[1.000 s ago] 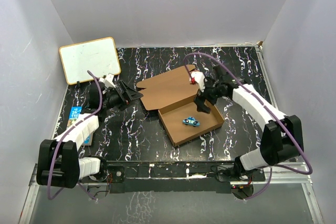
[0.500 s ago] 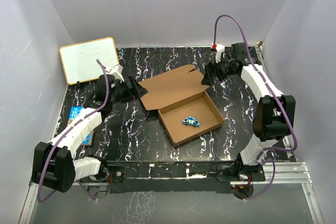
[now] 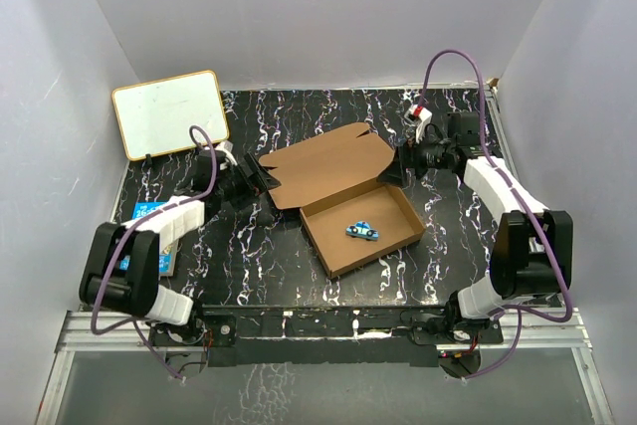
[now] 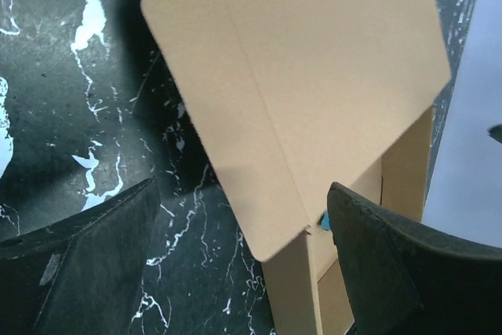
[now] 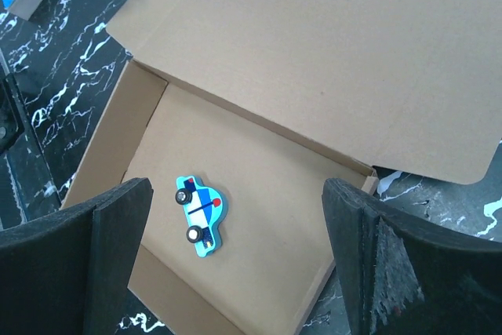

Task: Fold the paper box

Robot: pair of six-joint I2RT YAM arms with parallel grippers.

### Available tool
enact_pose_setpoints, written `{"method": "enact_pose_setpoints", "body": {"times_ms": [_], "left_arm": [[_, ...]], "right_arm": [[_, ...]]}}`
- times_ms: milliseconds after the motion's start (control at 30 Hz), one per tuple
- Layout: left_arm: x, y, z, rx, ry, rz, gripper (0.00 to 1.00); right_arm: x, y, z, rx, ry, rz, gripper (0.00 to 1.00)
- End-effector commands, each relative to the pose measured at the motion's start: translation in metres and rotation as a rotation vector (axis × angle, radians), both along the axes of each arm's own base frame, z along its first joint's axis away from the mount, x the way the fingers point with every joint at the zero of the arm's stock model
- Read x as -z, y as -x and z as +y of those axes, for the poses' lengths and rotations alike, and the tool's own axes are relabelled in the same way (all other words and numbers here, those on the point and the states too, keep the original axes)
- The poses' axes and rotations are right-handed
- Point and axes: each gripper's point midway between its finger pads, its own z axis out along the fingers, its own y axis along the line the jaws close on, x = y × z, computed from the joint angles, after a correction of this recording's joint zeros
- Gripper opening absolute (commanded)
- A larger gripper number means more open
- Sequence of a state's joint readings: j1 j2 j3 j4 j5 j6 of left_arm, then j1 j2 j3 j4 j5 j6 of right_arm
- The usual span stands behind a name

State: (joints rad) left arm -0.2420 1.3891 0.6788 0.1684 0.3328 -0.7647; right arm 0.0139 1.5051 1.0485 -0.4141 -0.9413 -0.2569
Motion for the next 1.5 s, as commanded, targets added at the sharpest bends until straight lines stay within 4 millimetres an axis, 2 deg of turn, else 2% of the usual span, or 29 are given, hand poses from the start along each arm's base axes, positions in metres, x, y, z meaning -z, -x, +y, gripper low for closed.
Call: {"method": "enact_pose_setpoints", "body": {"times_ms": [0, 133, 267, 400, 667, 833, 933, 1067, 1367, 1467], "left_arm": [[-0.002, -0.018, -0.007, -0.025, 0.072, 0.022, 0.83], [0.016, -0.031, -0.001, -0.066, 0.125, 0.055, 0.77], [0.023, -0.051, 0.006, -0.108, 0.236, 0.043, 0.64], [0.032, -0.062, 0.006, -0.106, 0.274, 0.051, 0.59], [0.048, -0.07, 0.0, -0.066, 0.285, 0.084, 0.52], [0.056, -0.071, -0.002, -0.048, 0.291, 0.099, 0.42], [0.058, -0.07, -0.002, -0.039, 0.284, 0.098, 0.36], [0.058, -0.071, -0.003, -0.017, 0.276, 0.087, 0.23], [0.048, -0.076, -0.005, 0.038, 0.259, 0.006, 0.0], [0.039, -0.078, -0.005, 0.067, 0.234, -0.056, 0.0]], "right_arm": [[-0.027, -0.007, 0.002, -0.041, -0.073, -0.115, 0.99], [-0.026, -0.008, -0.008, -0.007, -0.081, -0.115, 1.0], [-0.023, -0.006, -0.012, 0.008, -0.091, -0.111, 1.0], [-0.021, -0.006, -0.016, 0.015, -0.096, -0.106, 1.0], [-0.013, -0.01, -0.025, 0.035, -0.107, -0.083, 1.0], [-0.012, -0.011, -0.029, 0.041, -0.127, -0.067, 1.0], [-0.012, -0.011, -0.032, 0.047, -0.132, -0.065, 1.0], [-0.012, -0.011, -0.036, 0.053, -0.139, -0.064, 1.0], [-0.008, -0.013, -0.042, 0.075, -0.138, -0.053, 1.0], [-0.009, -0.014, -0.047, 0.087, -0.14, -0.052, 1.0]]}}
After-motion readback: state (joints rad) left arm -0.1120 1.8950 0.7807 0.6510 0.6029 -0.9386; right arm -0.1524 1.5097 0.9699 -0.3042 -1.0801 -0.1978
